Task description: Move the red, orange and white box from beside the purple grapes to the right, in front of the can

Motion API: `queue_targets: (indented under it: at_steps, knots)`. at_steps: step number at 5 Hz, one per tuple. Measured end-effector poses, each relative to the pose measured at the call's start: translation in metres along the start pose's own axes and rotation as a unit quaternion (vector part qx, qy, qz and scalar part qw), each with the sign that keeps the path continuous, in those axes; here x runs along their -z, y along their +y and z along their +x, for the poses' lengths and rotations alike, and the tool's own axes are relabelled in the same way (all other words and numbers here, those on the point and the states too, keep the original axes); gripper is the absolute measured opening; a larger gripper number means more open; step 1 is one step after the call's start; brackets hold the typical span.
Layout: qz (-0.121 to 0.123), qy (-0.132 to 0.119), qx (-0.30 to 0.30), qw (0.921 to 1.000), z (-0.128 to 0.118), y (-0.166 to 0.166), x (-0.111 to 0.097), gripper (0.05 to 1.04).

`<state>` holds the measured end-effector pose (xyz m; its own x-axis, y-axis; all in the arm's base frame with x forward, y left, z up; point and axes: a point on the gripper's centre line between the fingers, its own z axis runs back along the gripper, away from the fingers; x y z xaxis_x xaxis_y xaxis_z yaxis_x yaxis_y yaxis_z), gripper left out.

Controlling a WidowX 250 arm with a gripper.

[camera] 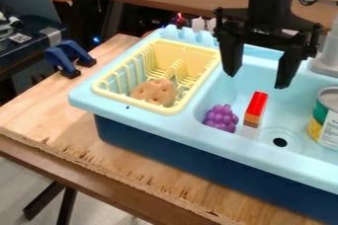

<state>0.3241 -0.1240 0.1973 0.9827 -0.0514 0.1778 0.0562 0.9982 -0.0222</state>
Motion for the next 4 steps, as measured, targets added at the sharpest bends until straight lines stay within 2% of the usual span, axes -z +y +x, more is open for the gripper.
queue_targets:
  at_steps: [1, 2, 3, 4]
  knots:
    - [0.006, 0.021, 0.000, 0.9998, -0.0024, 0.0003, 0.0137, 1.001]
    - [-0.001, 0.018, 0.011, 0.9998, 0.0003, -0.0002, 0.0166, 1.001]
    - [0.001, 0.030, 0.012, 0.9995, -0.0019, 0.0008, 0.0198, 1.001]
    - [-0.011, 0.019, 0.014, 0.9997, 0.0029, 0.0002, 0.0210, 1.001]
